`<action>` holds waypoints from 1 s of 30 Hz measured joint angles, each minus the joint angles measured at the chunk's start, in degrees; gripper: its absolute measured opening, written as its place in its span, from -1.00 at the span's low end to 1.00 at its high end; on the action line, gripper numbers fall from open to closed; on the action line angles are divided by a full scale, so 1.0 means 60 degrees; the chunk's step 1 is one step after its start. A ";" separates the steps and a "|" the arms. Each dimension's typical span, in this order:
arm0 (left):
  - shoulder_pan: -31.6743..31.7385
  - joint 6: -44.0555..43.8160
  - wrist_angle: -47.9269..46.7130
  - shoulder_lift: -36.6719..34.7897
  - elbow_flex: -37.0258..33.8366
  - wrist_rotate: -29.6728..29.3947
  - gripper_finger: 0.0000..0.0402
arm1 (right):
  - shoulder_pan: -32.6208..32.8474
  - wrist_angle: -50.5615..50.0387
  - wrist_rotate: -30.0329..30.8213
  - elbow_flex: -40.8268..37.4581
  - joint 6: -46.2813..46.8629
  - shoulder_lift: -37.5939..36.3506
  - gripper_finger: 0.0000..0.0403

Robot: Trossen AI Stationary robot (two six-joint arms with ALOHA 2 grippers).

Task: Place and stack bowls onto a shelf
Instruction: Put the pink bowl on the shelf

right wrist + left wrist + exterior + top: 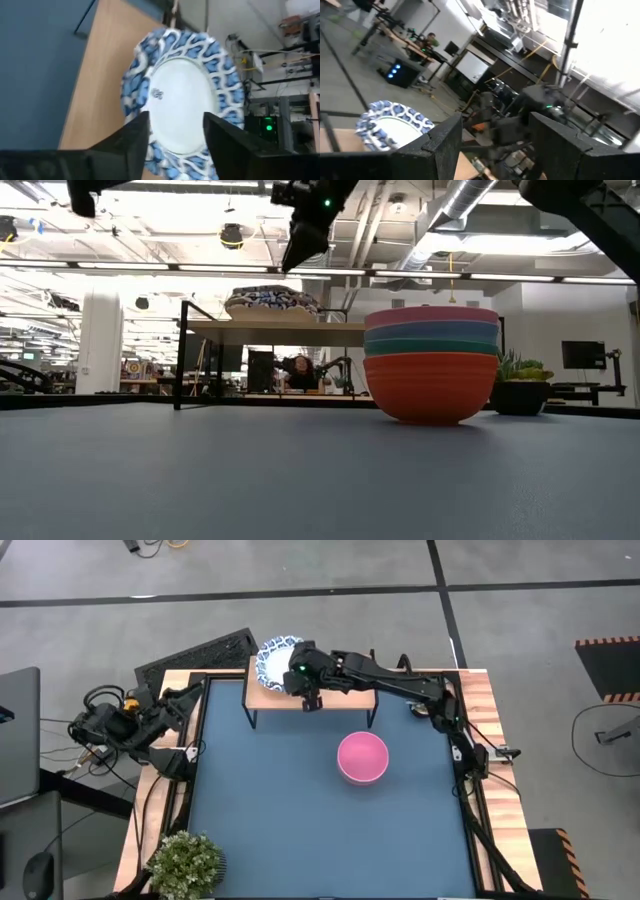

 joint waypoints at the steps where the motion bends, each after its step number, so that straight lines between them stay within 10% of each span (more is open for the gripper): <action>1: -0.0001 0.0064 -0.0005 0.0000 0.0000 -0.0107 0.06 | 0.0031 0.0053 -0.0107 0.0000 0.0094 -0.0129 0.13; 11: -0.0004 0.1133 0.0099 0.0044 0.0000 -0.0315 0.06 | 0.0050 -0.1335 -0.0665 -0.0010 0.1691 -0.1349 0.17; 23: -0.0004 0.1263 0.0074 0.0095 0.0004 -0.0287 0.06 | 0.0679 -0.6381 -0.0838 -0.0199 0.8771 -0.2550 0.13; 30: -0.0004 0.1068 -0.0083 0.0139 0.0359 -0.0176 0.06 | 0.1791 -0.6390 -0.0838 -0.1617 1.1181 -0.3338 0.13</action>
